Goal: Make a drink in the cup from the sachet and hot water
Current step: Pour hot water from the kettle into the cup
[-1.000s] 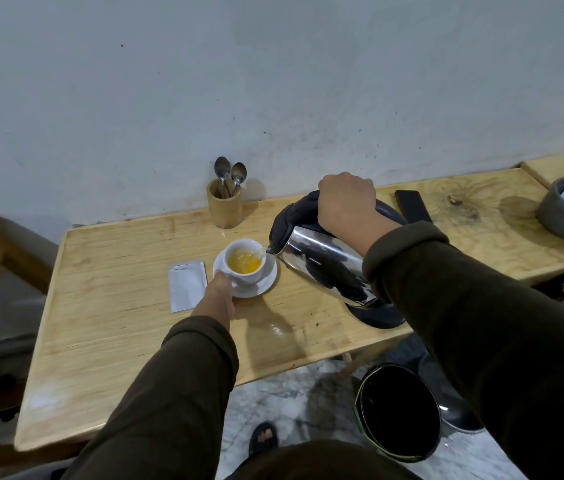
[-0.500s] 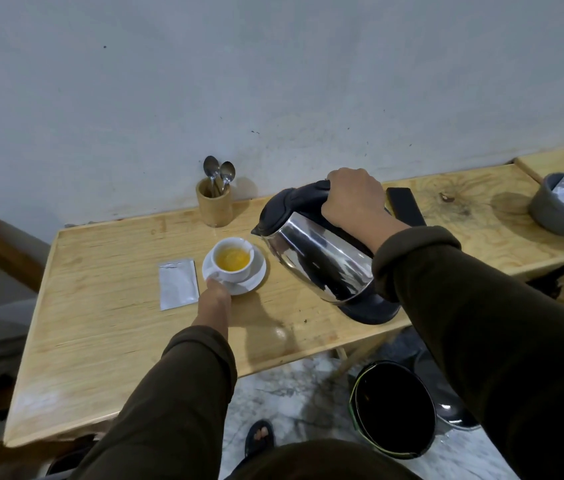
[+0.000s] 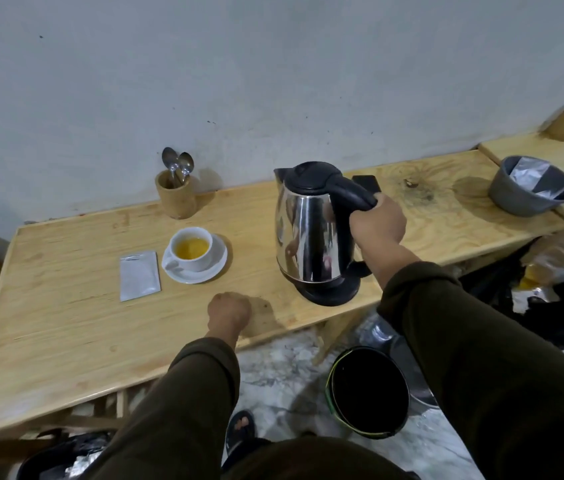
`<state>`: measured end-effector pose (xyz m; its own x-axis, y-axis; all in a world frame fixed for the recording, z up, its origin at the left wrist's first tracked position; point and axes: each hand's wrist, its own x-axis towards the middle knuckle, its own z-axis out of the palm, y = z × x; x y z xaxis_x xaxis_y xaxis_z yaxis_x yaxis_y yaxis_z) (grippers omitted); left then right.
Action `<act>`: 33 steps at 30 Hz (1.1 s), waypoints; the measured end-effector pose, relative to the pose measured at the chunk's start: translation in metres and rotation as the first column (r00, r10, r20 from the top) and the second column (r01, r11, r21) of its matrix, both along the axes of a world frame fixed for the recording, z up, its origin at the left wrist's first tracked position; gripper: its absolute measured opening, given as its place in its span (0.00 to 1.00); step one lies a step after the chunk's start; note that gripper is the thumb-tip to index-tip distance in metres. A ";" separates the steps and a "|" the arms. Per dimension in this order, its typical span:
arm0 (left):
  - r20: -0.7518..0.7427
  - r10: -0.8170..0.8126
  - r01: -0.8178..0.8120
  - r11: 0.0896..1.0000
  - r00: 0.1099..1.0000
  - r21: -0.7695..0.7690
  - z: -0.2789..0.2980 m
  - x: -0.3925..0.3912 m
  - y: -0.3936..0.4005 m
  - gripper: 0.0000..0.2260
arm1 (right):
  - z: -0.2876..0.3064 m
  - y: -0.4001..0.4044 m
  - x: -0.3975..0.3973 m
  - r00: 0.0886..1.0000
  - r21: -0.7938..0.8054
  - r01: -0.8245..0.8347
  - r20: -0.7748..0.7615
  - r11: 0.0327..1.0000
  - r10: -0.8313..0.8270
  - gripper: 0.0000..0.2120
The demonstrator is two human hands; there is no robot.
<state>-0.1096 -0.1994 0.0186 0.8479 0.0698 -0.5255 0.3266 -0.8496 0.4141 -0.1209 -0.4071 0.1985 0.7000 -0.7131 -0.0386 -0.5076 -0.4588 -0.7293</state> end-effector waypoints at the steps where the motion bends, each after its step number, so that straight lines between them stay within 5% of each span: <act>1: -0.031 -0.019 0.019 1.000 0.999 0.004 -0.008 0.000 -0.006 0.18 | -0.006 -0.005 -0.007 0.999 0.046 0.036 0.019 0.998 -0.037 0.12; 15: -0.143 -0.408 0.430 0.879 0.902 0.207 -0.028 -0.022 -0.046 0.24 | -0.051 -0.040 -0.047 0.977 0.189 0.144 0.126 0.971 -0.170 0.08; 33: -0.144 -0.396 0.415 0.898 0.907 0.145 -0.016 -0.027 -0.047 0.28 | -0.063 -0.045 -0.047 0.993 0.166 0.051 0.101 0.985 -0.068 0.07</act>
